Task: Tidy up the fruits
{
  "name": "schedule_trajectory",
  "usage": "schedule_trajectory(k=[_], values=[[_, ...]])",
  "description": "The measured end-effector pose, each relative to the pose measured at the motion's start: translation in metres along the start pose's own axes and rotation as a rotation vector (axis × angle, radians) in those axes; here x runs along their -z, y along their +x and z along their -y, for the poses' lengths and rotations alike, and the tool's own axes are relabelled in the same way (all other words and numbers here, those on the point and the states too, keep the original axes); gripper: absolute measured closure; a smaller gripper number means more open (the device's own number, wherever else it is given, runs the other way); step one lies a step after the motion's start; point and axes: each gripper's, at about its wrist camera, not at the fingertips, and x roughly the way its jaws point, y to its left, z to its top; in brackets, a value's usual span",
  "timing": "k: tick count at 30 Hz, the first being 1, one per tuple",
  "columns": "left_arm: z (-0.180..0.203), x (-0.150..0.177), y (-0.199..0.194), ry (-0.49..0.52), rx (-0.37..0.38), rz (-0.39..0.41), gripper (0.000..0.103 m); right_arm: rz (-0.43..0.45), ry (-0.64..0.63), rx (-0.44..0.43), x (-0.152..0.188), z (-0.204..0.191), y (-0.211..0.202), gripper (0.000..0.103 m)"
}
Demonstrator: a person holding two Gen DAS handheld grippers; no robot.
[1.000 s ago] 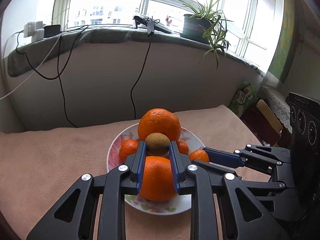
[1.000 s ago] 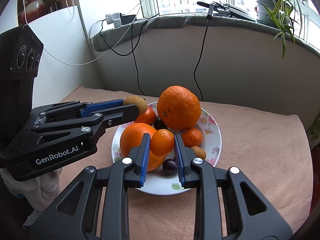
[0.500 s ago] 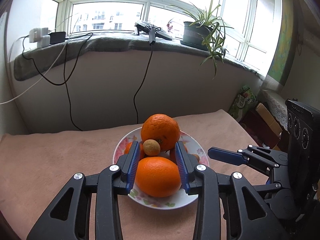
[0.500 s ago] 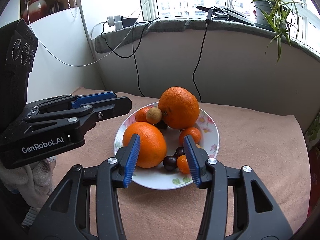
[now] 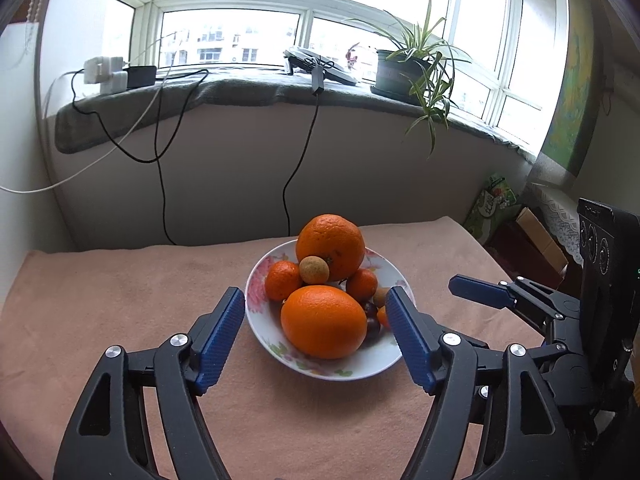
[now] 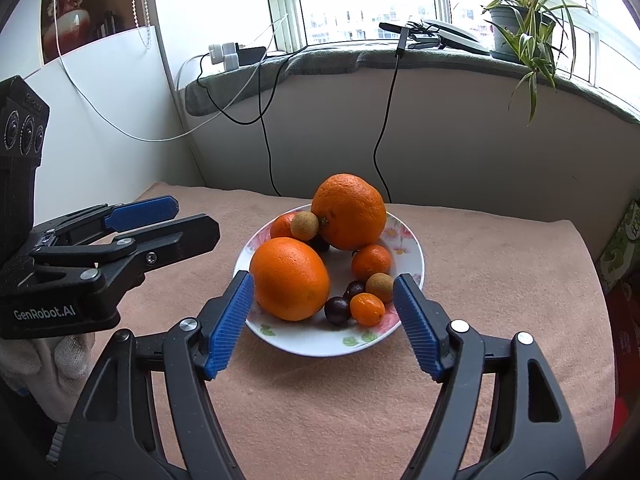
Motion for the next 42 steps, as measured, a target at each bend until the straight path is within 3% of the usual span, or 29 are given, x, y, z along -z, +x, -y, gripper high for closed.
schedule_trajectory(k=[2,14,42], values=[[0.001,0.004,-0.005,0.000,-0.007,-0.001,0.022,0.006,0.013,0.003,0.003,0.002,-0.004,0.016],[0.007,0.024,-0.027,-0.007,-0.058,-0.002,0.022,0.028,0.020,0.052,0.015,-0.002,-0.023,0.005],[0.003,0.031,-0.044,-0.021,-0.097,0.011,0.022,0.019,0.010,0.056,0.019,-0.012,-0.029,0.004]])
